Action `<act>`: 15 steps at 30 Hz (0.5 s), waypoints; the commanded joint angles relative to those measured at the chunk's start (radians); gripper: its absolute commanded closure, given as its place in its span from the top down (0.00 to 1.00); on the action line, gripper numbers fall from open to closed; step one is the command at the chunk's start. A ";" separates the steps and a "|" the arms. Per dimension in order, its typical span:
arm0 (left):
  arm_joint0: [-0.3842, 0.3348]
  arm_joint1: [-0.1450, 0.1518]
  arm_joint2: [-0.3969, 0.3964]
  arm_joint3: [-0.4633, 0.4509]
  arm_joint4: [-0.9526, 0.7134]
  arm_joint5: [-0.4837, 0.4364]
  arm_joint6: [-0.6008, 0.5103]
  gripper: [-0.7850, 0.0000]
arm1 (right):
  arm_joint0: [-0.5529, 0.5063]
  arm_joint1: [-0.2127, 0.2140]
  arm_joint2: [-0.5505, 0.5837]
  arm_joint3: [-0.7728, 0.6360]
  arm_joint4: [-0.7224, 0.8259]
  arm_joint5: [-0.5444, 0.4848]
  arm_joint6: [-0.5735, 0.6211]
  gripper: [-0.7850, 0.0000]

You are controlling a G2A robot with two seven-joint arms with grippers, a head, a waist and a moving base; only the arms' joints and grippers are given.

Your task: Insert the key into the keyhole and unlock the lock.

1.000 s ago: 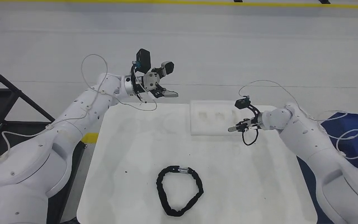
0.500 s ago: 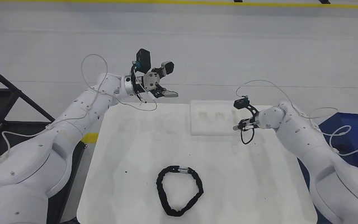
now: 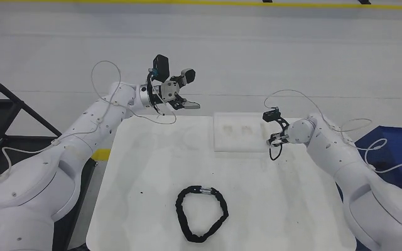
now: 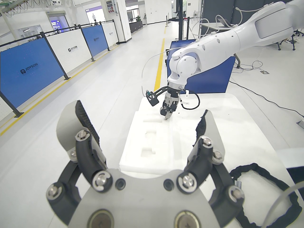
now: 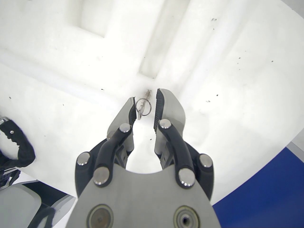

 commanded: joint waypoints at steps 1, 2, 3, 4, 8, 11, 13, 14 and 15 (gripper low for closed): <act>0.000 0.000 0.000 0.000 0.000 0.000 0.000 1.00 | -0.001 -0.003 0.003 0.007 -0.001 0.003 -0.003 0.20; 0.000 0.000 0.000 0.000 0.000 0.000 0.000 1.00 | -0.001 -0.007 0.005 0.012 -0.001 0.007 -0.005 0.19; 0.000 0.000 0.000 0.000 0.000 0.000 0.000 1.00 | -0.002 -0.009 0.006 0.016 -0.003 0.010 -0.004 0.18; 0.000 0.000 0.000 0.000 0.000 0.000 0.000 1.00 | -0.002 -0.011 0.006 0.018 -0.005 0.011 -0.004 0.18; 0.000 0.000 0.000 0.000 0.000 0.000 0.000 1.00 | -0.003 -0.021 0.009 0.028 -0.014 0.019 0.002 0.18; 0.000 0.000 0.000 0.000 0.000 0.000 0.000 1.00 | -0.004 -0.028 0.010 0.035 -0.024 0.022 0.004 0.12; 0.000 0.000 0.000 0.000 0.000 0.000 0.000 1.00 | -0.003 -0.032 0.011 0.040 -0.031 0.024 0.007 0.00; 0.000 0.000 0.000 0.000 0.000 0.000 0.000 1.00 | -0.003 -0.034 0.011 0.043 -0.033 0.024 0.007 0.00; 0.000 0.000 0.000 0.000 0.000 0.000 0.000 1.00 | -0.003 -0.036 0.012 0.046 -0.037 0.024 0.008 0.00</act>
